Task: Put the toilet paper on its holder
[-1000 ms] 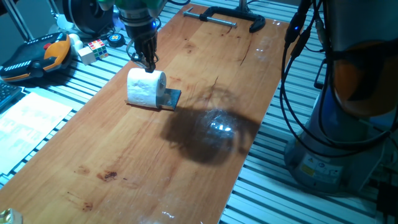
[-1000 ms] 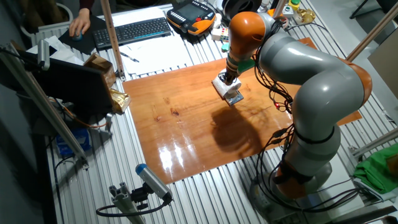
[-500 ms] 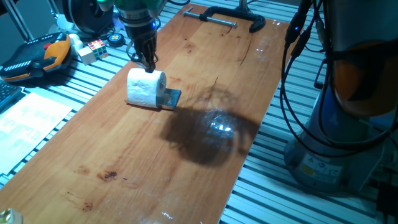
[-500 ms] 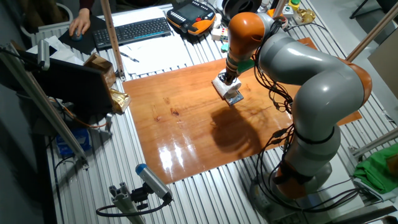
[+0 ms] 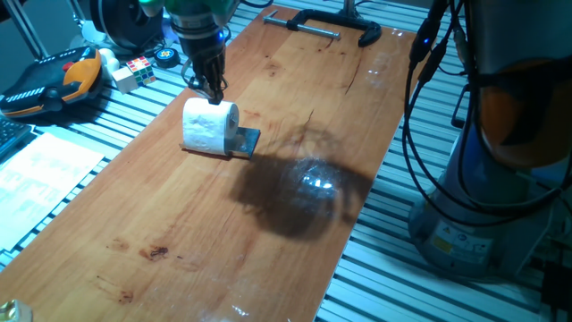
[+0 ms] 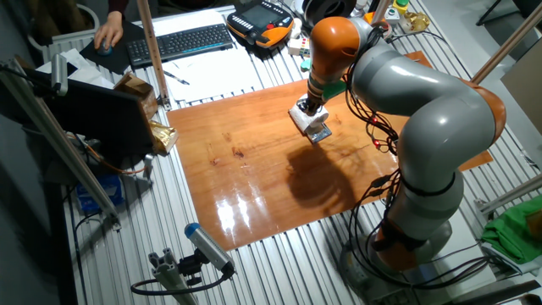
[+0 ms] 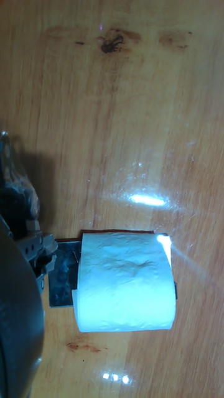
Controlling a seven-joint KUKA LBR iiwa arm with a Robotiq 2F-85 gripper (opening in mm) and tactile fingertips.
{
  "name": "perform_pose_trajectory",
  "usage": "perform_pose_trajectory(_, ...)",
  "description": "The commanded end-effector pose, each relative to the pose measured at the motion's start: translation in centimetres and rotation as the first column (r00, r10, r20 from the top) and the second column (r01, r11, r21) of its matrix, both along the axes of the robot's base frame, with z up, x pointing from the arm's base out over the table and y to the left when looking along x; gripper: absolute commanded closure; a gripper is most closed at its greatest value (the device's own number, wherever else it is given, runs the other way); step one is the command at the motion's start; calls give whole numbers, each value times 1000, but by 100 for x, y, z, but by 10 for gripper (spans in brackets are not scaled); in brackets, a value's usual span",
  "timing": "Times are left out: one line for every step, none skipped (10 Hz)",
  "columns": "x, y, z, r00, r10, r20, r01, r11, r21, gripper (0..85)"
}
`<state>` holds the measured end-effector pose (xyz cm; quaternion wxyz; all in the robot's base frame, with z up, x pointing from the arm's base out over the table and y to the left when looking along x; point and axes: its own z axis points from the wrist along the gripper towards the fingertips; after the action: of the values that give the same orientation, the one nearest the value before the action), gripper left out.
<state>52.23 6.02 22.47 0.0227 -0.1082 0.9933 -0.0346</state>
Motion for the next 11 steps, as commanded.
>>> perform_pose_trajectory(2,1,0,1000,0,0,0,1000,-2,843)
perform_pose_trajectory(2,1,0,1000,0,0,0,1000,-2,843)
perform_pose_trajectory(3,2,0,1000,0,0,0,1000,-2,843)
perform_pose_trajectory(4,1,-2,1000,0,0,0,1000,-3,843)
perform_pose_trajectory(6,1,-2,1000,-2,0,2,1000,-3,843)
perform_pose_trajectory(11,3,-5,1000,-6,-3,6,1000,-3,843)
perform_pose_trajectory(22,6,-10,1000,-8,-6,8,1000,-5,843)
perform_pose_trajectory(20,5,-9,1000,-10,-9,10,1000,-2,843)
perform_pose_trajectory(20,10,-10,1000,-11,-8,11,1000,-1,843)
perform_pose_trajectory(22,9,-11,1000,-13,-7,13,1000,-3,843)
perform_pose_trajectory(24,8,-11,1000,-13,-4,13,1000,-6,843)
